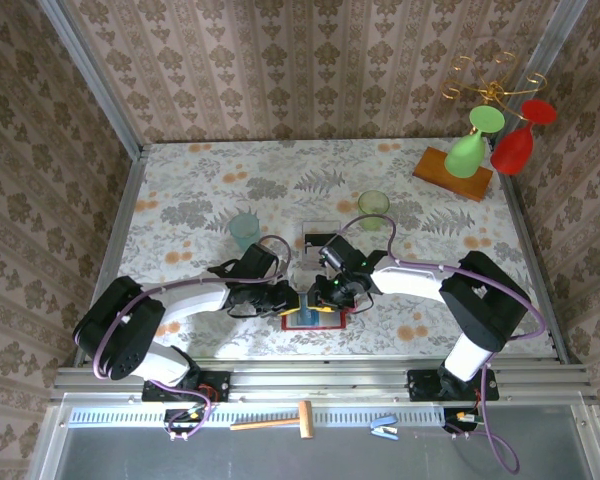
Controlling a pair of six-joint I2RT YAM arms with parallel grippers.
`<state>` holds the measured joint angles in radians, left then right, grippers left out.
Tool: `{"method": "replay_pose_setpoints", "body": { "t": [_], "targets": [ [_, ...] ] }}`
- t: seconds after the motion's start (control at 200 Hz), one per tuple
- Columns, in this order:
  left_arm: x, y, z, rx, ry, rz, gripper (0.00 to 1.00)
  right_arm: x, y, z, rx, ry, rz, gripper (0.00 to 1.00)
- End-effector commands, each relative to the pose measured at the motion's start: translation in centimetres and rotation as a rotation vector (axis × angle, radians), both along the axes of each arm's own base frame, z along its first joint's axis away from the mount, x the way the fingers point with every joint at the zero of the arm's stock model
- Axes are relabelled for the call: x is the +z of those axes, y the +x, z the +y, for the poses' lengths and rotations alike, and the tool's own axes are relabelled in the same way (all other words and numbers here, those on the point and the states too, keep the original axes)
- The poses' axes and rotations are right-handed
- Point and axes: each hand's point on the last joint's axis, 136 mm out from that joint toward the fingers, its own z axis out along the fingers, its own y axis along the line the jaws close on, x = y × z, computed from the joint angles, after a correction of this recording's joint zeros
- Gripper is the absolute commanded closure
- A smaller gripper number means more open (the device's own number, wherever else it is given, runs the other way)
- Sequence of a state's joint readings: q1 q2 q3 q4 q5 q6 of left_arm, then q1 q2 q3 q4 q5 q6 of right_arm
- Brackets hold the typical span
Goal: Take the credit cards out of the card holder
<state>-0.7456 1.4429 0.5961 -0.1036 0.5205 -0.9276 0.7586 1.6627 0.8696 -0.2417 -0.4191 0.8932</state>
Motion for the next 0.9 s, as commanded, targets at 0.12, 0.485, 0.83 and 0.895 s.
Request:
{"method": "replay_pose_setpoints", "body": {
  "t": [0.12, 0.485, 0.83, 0.895],
  "targets": [
    [0.4, 0.3, -0.8, -0.015, -0.013, 0.002, 0.83, 0.4, 0.2, -0.9, -0.028, 0.030, -0.001, 0.72],
    [-0.1, 0.2, -0.7, -0.017, -0.003, 0.019, 0.83, -0.3, 0.2, -1.0, -0.038, 0.068, 0.023, 0.72],
    [-0.3, 0.2, -0.6, -0.015, 0.000, 0.027, 0.83, -1.4, 0.0, -0.7, -0.043, 0.091, 0.052, 0.72],
    [-0.5, 0.2, -0.5, -0.014, 0.003, 0.030, 0.83, -1.4, 0.0, -0.6, -0.043, 0.097, 0.055, 0.72]
  ]
}}
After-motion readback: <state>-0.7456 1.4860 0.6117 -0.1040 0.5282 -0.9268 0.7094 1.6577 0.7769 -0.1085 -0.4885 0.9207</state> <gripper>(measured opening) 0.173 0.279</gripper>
